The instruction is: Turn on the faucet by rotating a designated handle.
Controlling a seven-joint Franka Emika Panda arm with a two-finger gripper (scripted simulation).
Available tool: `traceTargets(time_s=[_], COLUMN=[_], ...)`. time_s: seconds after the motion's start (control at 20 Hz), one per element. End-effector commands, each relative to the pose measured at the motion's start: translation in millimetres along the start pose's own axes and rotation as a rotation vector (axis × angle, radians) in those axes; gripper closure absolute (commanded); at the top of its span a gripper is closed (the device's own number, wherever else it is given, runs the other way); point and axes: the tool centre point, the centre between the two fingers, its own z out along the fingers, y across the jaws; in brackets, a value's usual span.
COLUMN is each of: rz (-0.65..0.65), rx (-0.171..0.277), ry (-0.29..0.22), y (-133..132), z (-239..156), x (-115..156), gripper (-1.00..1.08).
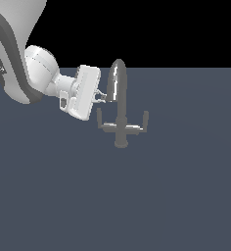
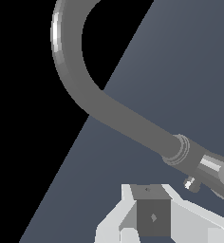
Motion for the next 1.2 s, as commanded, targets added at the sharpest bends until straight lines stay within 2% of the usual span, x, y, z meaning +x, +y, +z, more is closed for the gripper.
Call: traceTargets(time_s=[0.0,0.55,1.15], rz=[-0.069,-0.262,-0.295], rx=[0.022,0.081,0.091], ry=[0.001,0.010,0.013], y=[9,38,43], z=[0,2,2], x=[-8,-28,-29], gripper=[1.08,1.08,1.08])
